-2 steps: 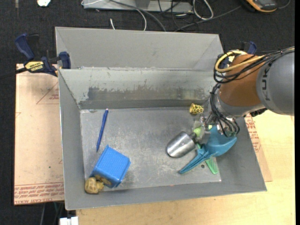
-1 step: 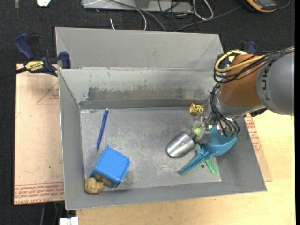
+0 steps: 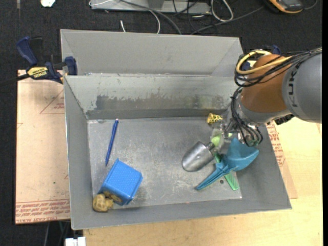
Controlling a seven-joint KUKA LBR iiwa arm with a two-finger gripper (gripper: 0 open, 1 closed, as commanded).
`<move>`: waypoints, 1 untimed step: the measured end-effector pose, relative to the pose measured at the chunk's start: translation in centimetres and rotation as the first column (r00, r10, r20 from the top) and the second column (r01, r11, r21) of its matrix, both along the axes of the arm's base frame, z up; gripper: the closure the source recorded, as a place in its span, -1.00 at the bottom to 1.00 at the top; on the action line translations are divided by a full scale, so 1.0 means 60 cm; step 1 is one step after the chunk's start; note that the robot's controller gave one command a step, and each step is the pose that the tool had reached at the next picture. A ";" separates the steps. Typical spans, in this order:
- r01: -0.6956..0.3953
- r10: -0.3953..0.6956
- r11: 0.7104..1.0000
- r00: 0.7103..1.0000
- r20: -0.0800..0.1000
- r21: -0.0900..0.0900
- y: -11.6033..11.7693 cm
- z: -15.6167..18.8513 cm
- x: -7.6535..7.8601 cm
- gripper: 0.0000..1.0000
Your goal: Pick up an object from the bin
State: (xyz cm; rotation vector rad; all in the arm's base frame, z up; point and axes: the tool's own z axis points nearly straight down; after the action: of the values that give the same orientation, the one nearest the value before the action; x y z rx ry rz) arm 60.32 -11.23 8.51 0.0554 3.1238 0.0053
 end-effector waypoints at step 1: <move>0.032 -0.032 0.999 0.999 -0.004 0.002 -0.002 0.091 -0.009 1.00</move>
Offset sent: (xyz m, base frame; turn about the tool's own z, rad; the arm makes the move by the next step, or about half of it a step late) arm -0.0040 0.0100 0.1222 -0.0282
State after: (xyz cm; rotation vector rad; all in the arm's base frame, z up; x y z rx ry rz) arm 59.80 -11.33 13.97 0.1054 3.1268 0.0073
